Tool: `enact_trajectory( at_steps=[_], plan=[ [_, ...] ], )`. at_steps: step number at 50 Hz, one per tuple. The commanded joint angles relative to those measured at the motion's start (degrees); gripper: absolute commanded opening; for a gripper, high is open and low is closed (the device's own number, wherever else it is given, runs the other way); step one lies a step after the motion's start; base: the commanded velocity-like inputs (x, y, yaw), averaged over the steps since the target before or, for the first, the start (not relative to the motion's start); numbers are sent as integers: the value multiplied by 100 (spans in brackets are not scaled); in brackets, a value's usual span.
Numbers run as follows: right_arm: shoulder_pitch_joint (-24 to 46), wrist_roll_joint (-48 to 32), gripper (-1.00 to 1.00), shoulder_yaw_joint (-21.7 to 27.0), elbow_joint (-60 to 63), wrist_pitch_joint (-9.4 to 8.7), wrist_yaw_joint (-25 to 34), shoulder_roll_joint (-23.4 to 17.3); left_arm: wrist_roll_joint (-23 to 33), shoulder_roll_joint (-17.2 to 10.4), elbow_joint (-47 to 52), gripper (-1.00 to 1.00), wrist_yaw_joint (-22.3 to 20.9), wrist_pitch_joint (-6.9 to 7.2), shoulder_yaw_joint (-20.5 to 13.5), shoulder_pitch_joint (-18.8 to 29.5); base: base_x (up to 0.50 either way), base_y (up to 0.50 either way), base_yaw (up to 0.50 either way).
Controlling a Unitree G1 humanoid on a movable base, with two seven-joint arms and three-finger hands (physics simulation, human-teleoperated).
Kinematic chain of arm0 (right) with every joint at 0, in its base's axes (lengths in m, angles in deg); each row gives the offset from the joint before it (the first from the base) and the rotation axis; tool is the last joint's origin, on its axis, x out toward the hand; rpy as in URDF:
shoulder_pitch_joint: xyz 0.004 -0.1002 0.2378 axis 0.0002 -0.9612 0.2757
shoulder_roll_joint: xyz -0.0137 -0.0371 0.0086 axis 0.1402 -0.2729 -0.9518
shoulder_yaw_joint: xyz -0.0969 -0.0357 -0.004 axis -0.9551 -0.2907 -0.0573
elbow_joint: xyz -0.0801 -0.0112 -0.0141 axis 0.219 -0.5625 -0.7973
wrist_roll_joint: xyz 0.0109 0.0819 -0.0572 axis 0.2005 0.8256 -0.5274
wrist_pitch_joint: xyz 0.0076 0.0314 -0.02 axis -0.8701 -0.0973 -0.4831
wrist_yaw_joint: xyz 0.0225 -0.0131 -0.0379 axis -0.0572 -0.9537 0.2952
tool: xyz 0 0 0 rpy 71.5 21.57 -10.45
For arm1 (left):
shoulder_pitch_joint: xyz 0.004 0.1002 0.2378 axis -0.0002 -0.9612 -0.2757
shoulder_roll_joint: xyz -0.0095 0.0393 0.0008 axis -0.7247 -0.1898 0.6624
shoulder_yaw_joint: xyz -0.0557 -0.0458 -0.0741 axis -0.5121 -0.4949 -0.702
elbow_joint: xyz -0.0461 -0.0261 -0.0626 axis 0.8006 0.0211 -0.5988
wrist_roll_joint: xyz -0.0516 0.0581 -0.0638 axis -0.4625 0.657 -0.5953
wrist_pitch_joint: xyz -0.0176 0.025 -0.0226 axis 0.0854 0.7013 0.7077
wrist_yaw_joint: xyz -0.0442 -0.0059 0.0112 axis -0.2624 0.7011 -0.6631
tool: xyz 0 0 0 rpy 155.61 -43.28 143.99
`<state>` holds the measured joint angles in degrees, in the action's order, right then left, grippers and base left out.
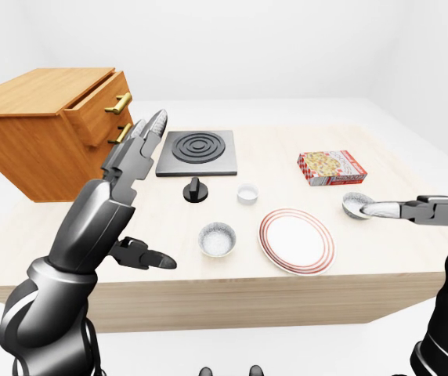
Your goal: Pick the akita bowl next to the plate and place it on the plate.
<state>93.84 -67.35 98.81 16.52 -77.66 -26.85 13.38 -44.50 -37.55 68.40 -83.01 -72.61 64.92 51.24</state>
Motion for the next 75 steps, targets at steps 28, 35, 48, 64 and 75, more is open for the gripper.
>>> enact_trajectory(
  at_steps=[28,35,48,64,75],
  plan=[
    [175,408,100,240,-11,0,-250,134,58,-45,-46,100,-32,0,87,-24,1,-2,0],
    [133,901,100,272,-63,0,-578,-35,113,20,-70,100,-90,0,66,-37,16,-21,0],
    [88,1318,100,321,-130,0,-921,-197,181,38,-62,100,-134,0,94,-39,44,-6,0],
    [23,904,100,133,-289,0,-840,-155,211,44,-41,100,-167,0,103,-25,16,-1,0],
    [28,706,100,65,-220,0,-741,-99,219,44,-60,100,-172,0,101,-26,-4,-16,0]
  ],
)
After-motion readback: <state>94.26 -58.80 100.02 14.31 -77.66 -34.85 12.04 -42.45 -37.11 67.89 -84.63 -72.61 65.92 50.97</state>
